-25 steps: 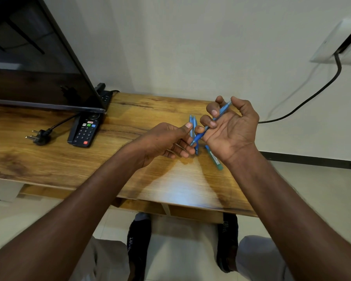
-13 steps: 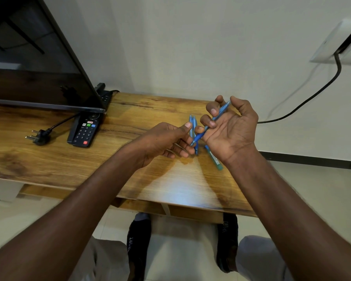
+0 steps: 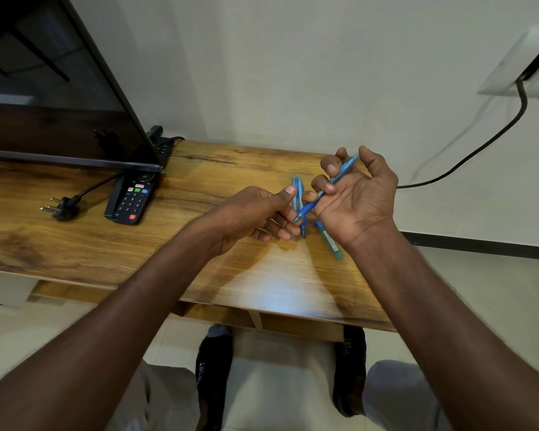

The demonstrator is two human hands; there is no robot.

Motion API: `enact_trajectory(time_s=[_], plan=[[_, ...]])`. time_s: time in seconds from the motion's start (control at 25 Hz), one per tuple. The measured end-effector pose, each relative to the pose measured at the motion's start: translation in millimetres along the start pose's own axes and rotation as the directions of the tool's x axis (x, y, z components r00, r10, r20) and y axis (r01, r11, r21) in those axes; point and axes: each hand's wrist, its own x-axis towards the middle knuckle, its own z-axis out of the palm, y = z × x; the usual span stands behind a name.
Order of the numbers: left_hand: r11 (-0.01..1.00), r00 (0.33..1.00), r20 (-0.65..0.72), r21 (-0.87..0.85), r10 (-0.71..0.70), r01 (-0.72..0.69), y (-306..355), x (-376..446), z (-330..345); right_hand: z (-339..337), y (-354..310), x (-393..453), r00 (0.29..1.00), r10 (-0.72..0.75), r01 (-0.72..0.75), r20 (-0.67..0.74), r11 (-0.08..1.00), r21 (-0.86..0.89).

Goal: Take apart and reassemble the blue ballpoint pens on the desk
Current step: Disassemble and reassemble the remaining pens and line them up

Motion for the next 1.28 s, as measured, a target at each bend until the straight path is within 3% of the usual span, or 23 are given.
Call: enact_trajectory(time_s=[0.52,0.8,0.92,1.0,1.12,1.28], plan=[[1.000,1.000,0.018,-0.002,0.022,-0.022,-2,1,-2,-1,-2,2,1.000,0.008,-0.008,-0.023,1.000,0.003],[0.992,0.993,0.057,0.059,0.105,-0.109,-5,1,-2,3,4,1,0.999,0.012,-0.016,-0.040,0.994,-0.105],[0.988,0.993,0.029,0.102,0.112,-0.115,-6,1,-3,10,7,-1,0.998,0.041,-0.052,-0.046,0.964,-0.262],[0.990,0.994,-0.032,0.100,0.102,-0.098,-7,2,-5,9,12,2,0.986,-0.029,-0.053,-0.162,0.876,-0.480],[0.997,0.977,-0.204,0.056,0.056,-0.046,-14,6,-9,-1,13,5,0.903,-0.290,-0.074,-0.316,0.620,-0.781],[0.987,0.925,-0.376,0.161,0.049,0.013,-23,13,-10,-8,4,1,0.887,-0.427,-0.067,-0.176,0.257,-0.964]])
